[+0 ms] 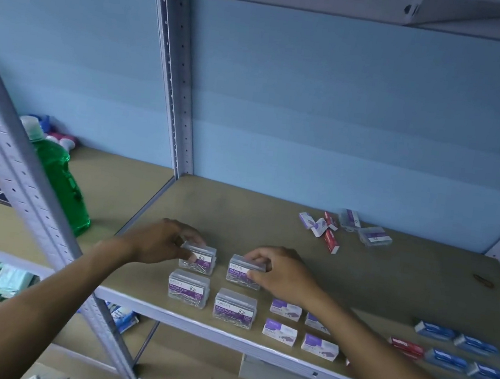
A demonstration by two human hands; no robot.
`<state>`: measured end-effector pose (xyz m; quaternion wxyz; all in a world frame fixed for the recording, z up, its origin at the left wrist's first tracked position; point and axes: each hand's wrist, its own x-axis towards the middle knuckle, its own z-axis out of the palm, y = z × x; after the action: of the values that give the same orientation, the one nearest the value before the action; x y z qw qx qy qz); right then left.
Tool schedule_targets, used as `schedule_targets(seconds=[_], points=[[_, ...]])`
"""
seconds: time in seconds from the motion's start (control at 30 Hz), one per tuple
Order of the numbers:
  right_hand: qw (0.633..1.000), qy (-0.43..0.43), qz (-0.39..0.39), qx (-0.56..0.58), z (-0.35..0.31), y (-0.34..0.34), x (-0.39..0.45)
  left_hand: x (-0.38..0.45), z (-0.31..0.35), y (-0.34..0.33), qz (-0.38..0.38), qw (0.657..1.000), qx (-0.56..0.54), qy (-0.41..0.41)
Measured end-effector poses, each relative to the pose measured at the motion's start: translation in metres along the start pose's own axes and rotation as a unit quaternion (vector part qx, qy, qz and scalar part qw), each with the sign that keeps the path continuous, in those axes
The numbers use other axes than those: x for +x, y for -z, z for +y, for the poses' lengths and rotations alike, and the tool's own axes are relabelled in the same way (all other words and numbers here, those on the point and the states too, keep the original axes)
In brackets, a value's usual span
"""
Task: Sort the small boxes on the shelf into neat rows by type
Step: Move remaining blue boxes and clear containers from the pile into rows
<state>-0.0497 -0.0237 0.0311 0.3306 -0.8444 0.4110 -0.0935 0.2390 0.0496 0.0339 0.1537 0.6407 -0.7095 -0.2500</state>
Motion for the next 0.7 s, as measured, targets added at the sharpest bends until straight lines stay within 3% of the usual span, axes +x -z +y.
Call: schedule_targets(seconds=[0.47, 0.7], points=[[1.0, -0.004, -0.016, -0.001, 0.007, -0.001, -0.003, 0.006, 0.003, -0.006, 0.006, 1.0, 0.001, -0.01], [0.996, -0.056, 0.07, 0.019, 0.038, 0.048, -0.015, 0.036, 0.033, 0.001, 0.096, 0.995, -0.04, -0.003]])
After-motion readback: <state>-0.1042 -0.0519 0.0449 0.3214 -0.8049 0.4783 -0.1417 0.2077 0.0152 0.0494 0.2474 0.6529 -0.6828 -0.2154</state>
